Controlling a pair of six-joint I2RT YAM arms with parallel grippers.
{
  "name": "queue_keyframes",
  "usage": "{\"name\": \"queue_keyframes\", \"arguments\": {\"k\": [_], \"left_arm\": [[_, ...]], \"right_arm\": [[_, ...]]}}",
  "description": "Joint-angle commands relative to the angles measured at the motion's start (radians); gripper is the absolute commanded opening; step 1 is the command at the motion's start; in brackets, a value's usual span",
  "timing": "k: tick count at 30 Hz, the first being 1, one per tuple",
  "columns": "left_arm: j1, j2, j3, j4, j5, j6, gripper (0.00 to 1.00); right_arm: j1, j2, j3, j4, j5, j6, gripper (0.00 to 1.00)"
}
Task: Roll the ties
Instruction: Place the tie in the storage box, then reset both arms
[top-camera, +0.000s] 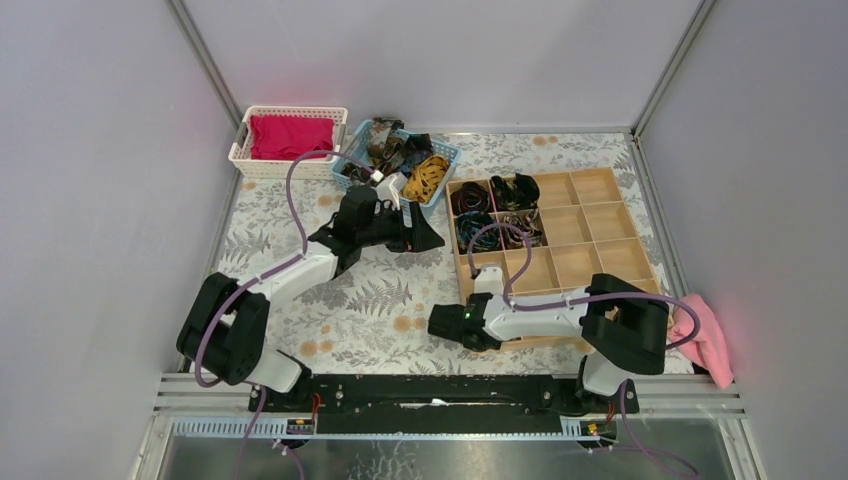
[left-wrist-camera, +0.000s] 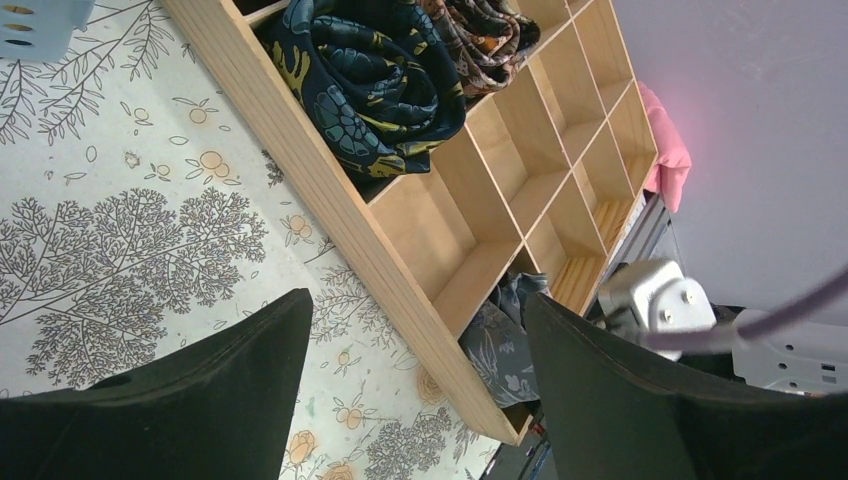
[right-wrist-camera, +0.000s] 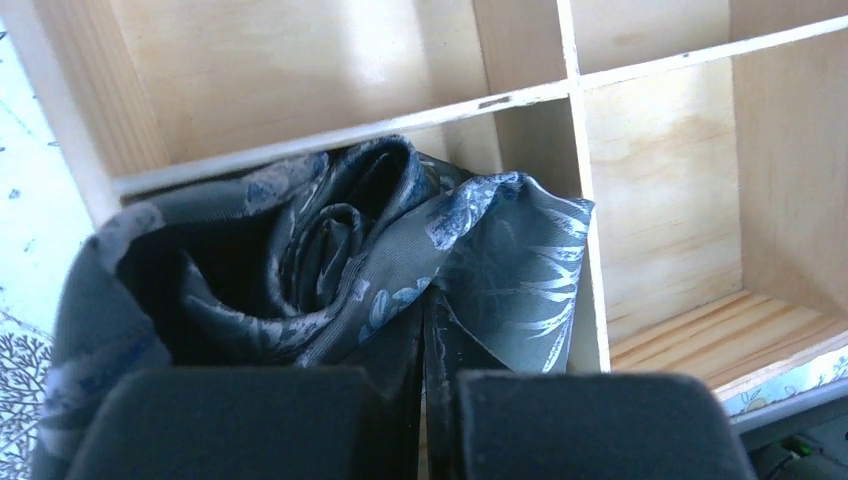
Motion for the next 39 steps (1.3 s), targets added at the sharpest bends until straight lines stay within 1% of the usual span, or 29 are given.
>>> {"name": "queue_keyframes", "arguments": {"k": [1,3,5,7,10,12,14,19,21,22,23,25,27,29,31,35,39], "left_arm": [[-0.003,-0.011,-0.008,0.009,0.002,-0.004,0.85],[-0.004,-0.007,-0.004,0.006,0.003,-0.007,0.85],[-0.004,-0.007,0.001,0.0,0.003,-0.006,0.85],[-0.004,-0.011,0.005,-0.007,-0.003,-0.003,0.85],[-0.004,-0.011,0.01,-0.014,-0.009,0.002,0.85],[-0.003,-0.007,0.01,-0.012,-0.008,0.002,0.85],[-0.004,0.0,0.01,-0.011,-0.006,0.003,0.85],[-0.004,0.011,0.013,-0.011,-0.006,0.008,0.85],[-0.004,0.013,0.013,-0.011,-0.008,0.011,0.85],[-0.004,0.013,0.014,-0.011,-0.009,0.012,0.85],[-0.004,0.013,0.014,-0.012,-0.009,0.013,0.85],[-0.004,0.017,0.014,-0.013,-0.01,0.013,0.85],[-0.004,0.018,0.014,-0.01,-0.013,0.012,0.85],[-0.004,0.022,0.017,-0.01,-0.014,0.014,0.85],[-0.004,0.027,0.02,-0.014,-0.015,0.014,0.85],[-0.003,0.032,0.024,-0.021,-0.024,0.019,0.85],[-0.004,0.04,0.036,-0.037,-0.034,0.027,0.85]], "right_arm": [[0.096,0.014,-0.034,0.016,-0.047,0.097,0.0],[0.119,-0.042,0.027,-0.068,-0.013,0.101,0.03],[0.138,-0.09,0.078,-0.143,0.011,0.109,0.1],[0.152,-0.135,0.106,-0.189,0.023,0.112,0.26],[0.174,-0.195,0.117,-0.246,0.052,0.149,0.46],[0.189,-0.235,0.109,-0.268,0.092,0.179,0.57],[0.199,-0.273,0.104,-0.281,0.114,0.197,0.62],[0.234,-0.327,0.131,-0.34,0.169,0.235,0.7],[0.25,-0.328,0.156,-0.367,0.196,0.215,0.72],[0.254,-0.317,0.176,-0.399,0.213,0.205,0.77],[0.257,-0.301,0.208,-0.447,0.234,0.214,0.79],[0.265,-0.262,0.264,-0.548,0.278,0.259,0.8],[0.275,-0.219,0.306,-0.611,0.327,0.293,0.8],[0.276,-0.189,0.339,-0.675,0.365,0.345,0.85],[0.276,-0.16,0.351,-0.679,0.382,0.353,0.9],[0.277,-0.133,0.355,-0.684,0.392,0.381,0.91],[0.277,-0.156,0.326,-0.682,0.397,0.425,0.92]]}}
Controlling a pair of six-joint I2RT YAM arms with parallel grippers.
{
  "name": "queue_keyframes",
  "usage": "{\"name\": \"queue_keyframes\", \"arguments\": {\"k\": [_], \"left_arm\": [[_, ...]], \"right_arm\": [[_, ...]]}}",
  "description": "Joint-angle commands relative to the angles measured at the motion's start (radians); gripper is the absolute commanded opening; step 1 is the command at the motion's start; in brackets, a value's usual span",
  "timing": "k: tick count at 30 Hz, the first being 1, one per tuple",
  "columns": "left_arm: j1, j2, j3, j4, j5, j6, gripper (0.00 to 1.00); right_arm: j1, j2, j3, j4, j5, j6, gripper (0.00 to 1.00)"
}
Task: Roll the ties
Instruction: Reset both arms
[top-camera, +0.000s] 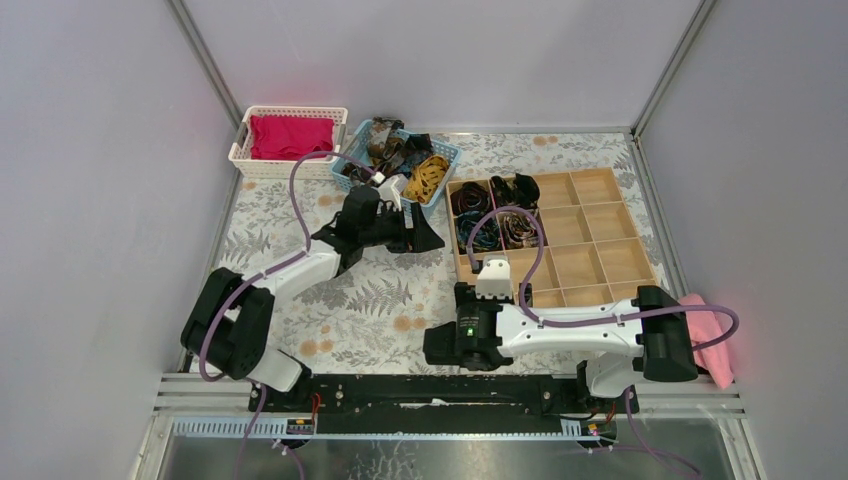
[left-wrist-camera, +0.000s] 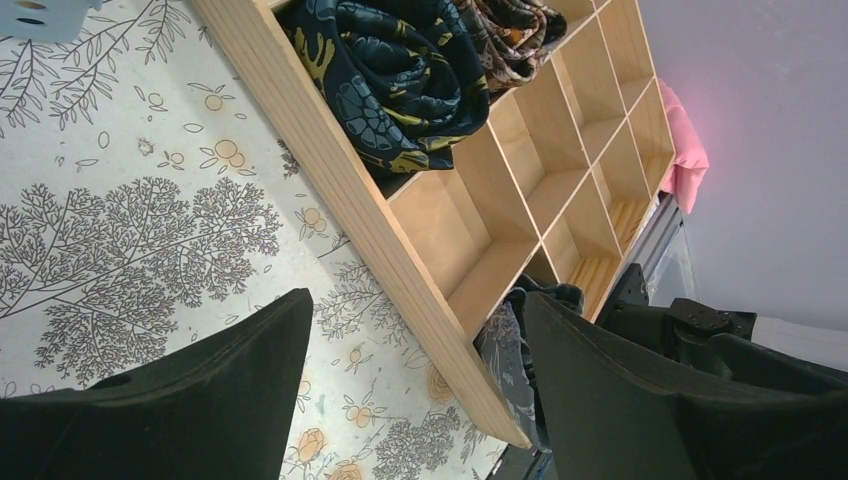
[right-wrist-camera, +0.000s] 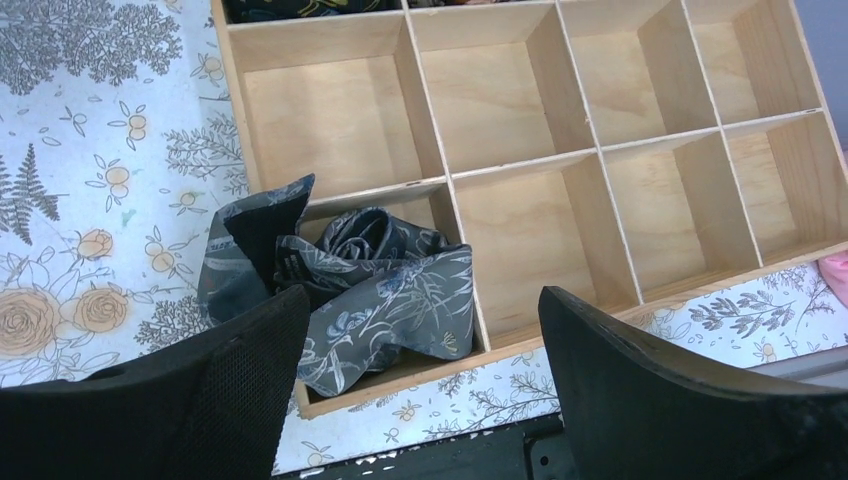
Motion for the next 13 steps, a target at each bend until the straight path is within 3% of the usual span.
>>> {"name": "queue_keyframes", "arguments": {"k": [1,13], "left_arm": [[-0.004,0.012,0.03,-0.027,-0.026,0.027,0.85],[-0.004,0.032,0.044,-0.029,-0.034,0.027,0.85]], "right_arm": [[0.01,-0.03,-0.011,-0.063,0.076,0.098,0.92],[0.011,-0.065,-0.074,-0.064,0.059,0.157,0.94]]}}
